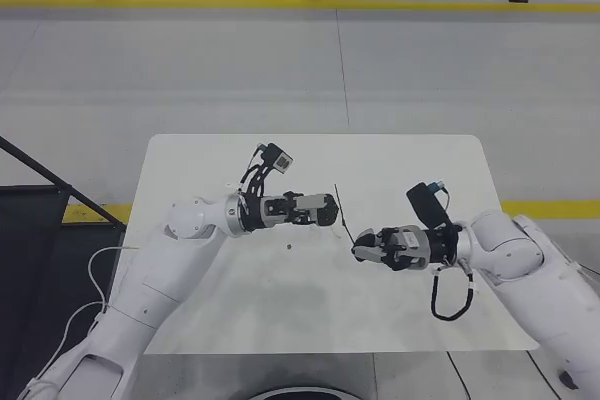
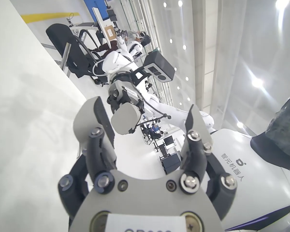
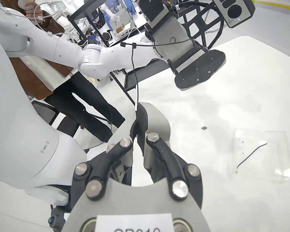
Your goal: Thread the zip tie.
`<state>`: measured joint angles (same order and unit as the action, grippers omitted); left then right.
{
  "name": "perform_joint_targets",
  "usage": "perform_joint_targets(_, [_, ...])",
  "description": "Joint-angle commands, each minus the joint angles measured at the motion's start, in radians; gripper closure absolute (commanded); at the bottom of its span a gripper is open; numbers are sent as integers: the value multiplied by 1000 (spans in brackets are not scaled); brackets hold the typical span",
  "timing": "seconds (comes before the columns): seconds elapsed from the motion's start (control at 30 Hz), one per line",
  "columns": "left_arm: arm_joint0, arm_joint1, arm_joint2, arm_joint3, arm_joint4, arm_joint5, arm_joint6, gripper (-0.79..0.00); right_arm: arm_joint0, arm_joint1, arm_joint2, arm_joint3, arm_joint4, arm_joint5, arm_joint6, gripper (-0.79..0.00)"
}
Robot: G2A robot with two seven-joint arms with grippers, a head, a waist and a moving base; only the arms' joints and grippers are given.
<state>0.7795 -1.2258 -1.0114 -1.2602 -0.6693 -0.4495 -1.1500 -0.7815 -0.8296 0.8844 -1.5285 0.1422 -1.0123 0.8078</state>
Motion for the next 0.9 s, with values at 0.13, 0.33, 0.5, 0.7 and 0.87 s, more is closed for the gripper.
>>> perform_joint_targets(0.13, [-12, -8, 10, 20, -1, -6, -2, -348, 14, -3, -16, 15, 1, 0, 0, 0])
perform_joint_targets(0.33, [-15, -11, 8, 29, 4, -13, -4, -3, 26, -5, -33, 18, -2, 0, 0, 0])
perform_joint_targets(0.5, [-14, -12, 3, 33, 9, -14, -5, 0, 37, -7, -47, 24, 0, 0, 0, 0])
perform_joint_targets(0.7, [-14, -14, 0, 38, 12, -10, -10, 0, 46, -8, -56, 34, 6, 0, 0, 0])
perform_joint_targets(0.87, [-16, -16, -7, 48, 17, -16, -7, 0, 50, -8, -57, 39, 6, 0, 0, 0])
